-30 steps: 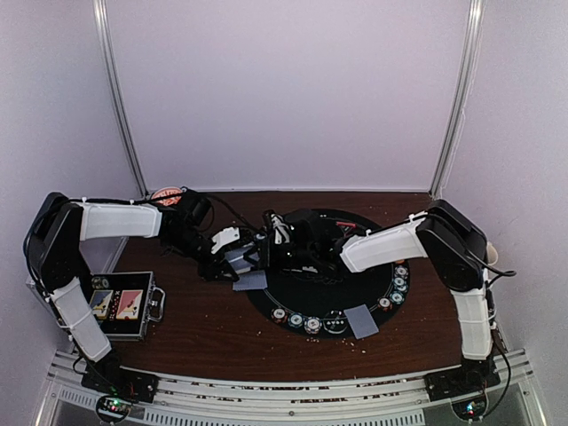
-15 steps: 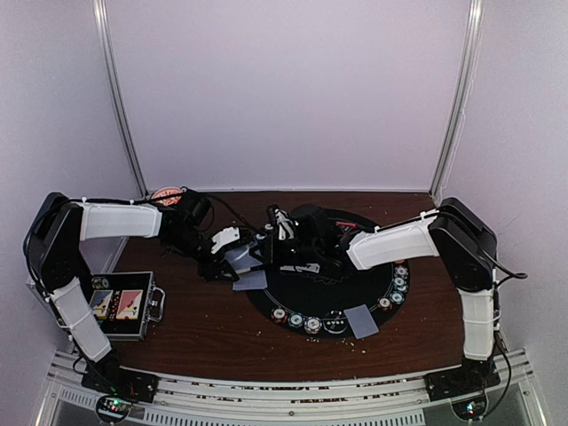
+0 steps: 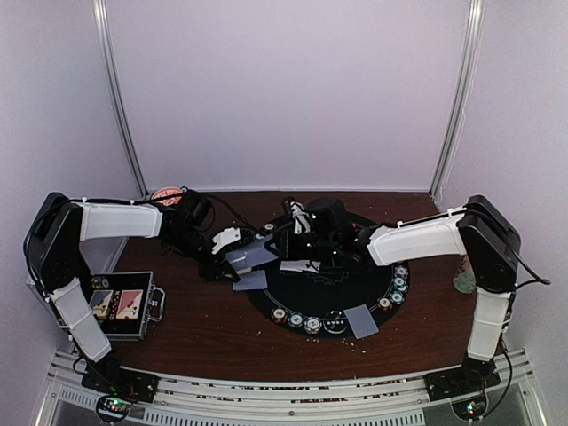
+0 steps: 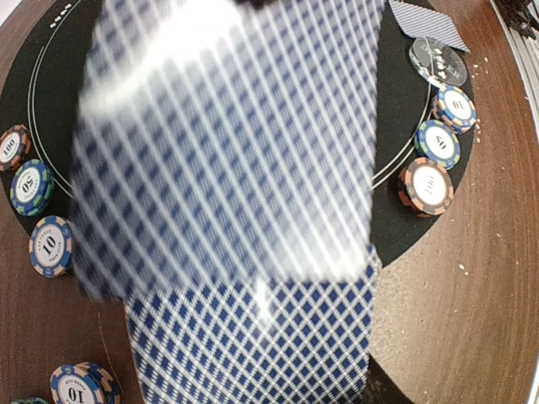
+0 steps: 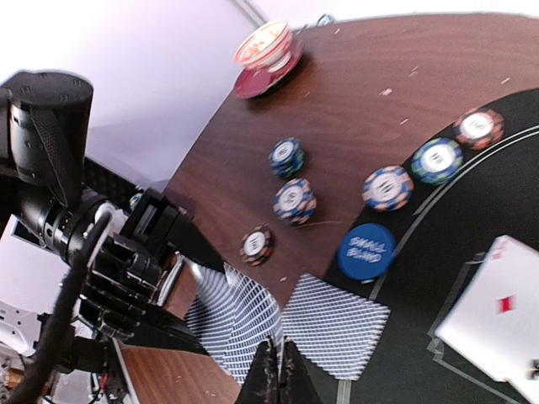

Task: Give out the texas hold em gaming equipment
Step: Pick up the poker card from the face-down deck piles, then flop the poker card in the community card area.

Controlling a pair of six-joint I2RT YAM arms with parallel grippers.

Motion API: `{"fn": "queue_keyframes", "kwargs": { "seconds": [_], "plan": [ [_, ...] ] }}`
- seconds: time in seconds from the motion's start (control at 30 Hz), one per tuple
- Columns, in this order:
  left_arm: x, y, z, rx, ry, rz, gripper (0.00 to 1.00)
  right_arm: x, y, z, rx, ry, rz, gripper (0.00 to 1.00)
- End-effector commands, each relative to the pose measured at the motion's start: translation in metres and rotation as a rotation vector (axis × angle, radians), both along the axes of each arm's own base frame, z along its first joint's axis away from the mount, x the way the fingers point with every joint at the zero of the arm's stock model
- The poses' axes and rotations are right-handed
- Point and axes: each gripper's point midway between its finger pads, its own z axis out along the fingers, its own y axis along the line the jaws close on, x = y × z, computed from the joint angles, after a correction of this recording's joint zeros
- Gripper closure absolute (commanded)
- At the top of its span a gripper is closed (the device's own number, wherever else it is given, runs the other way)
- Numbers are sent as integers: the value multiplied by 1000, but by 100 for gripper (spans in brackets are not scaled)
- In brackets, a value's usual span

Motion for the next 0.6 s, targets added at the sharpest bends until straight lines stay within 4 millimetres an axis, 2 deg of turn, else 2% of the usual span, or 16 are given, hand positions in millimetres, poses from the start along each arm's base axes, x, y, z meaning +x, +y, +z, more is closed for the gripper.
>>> {"fn": "queue_keyframes", "kwargs": {
  "seconds": [0.0, 0.1, 0.3, 0.43, 0.57],
  "plan": [
    [3, -7, 13, -41, -30, -18, 52, 21, -50, 16, -124, -116, -96, 100],
    [2, -7, 14, -44, -30, -20, 52, 34, -82, 24, -259, -209, -146, 100],
    [3, -7, 14, -44, -28, -18, 52, 53, -145, 36, -654, -423, -275, 100],
    [3, -7, 13, -44, -27, -18, 52, 55, -159, 36, -792, -511, -259, 100],
    [3, -8, 13, -44, -27, -19, 52, 58, -167, 25, -924, -570, -212, 100]
  ]
}}
